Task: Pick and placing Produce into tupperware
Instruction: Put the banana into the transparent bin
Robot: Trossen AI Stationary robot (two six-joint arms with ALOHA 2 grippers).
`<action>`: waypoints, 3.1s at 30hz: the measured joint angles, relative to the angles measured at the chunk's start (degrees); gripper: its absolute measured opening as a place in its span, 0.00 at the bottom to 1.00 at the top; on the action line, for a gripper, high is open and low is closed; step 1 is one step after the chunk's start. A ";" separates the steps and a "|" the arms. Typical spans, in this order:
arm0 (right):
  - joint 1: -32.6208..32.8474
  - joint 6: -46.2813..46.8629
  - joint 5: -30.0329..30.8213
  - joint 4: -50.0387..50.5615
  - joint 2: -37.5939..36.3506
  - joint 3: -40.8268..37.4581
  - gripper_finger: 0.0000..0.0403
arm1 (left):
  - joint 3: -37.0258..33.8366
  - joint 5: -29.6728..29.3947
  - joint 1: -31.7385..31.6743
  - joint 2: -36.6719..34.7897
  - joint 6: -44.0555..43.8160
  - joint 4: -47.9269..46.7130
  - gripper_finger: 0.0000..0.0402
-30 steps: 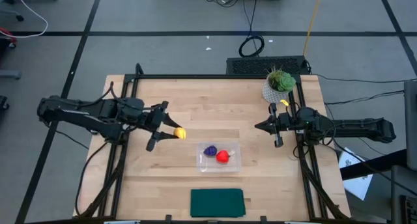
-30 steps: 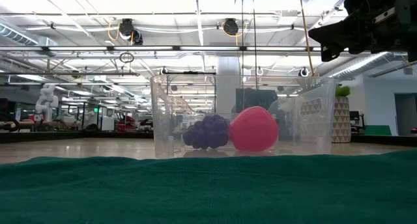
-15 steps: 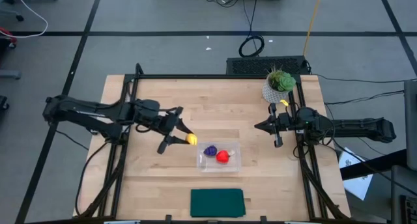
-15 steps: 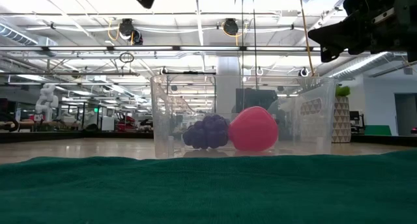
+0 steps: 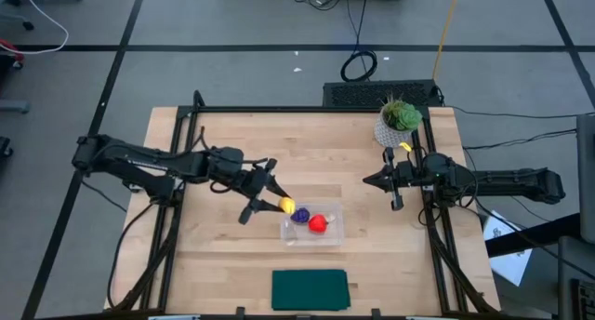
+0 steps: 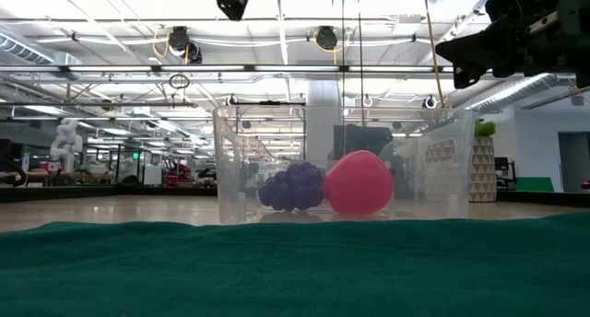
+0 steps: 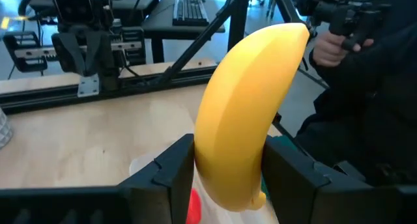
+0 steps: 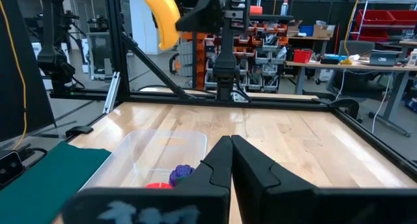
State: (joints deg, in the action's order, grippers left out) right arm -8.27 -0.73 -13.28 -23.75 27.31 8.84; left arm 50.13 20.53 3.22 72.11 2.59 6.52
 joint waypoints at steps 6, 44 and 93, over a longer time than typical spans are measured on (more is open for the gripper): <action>-0.01 0.00 0.00 0.01 0.00 0.00 0.00 | 0.00 -0.27 0.00 3.32 -1.21 1.21 0.41; 0.01 -0.39 0.00 -1.59 1.66 0.00 0.00 | 1.87 -10.64 1.62 14.96 -9.06 7.67 0.41; -0.01 -0.37 0.00 -1.94 2.51 0.00 0.00 | 34.82 -11.35 5.75 33.67 -15.07 -46.95 0.41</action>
State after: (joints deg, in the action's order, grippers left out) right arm -8.27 -1.10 -13.28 -25.70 29.82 8.84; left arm 84.95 9.19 8.97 105.78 -12.48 -40.42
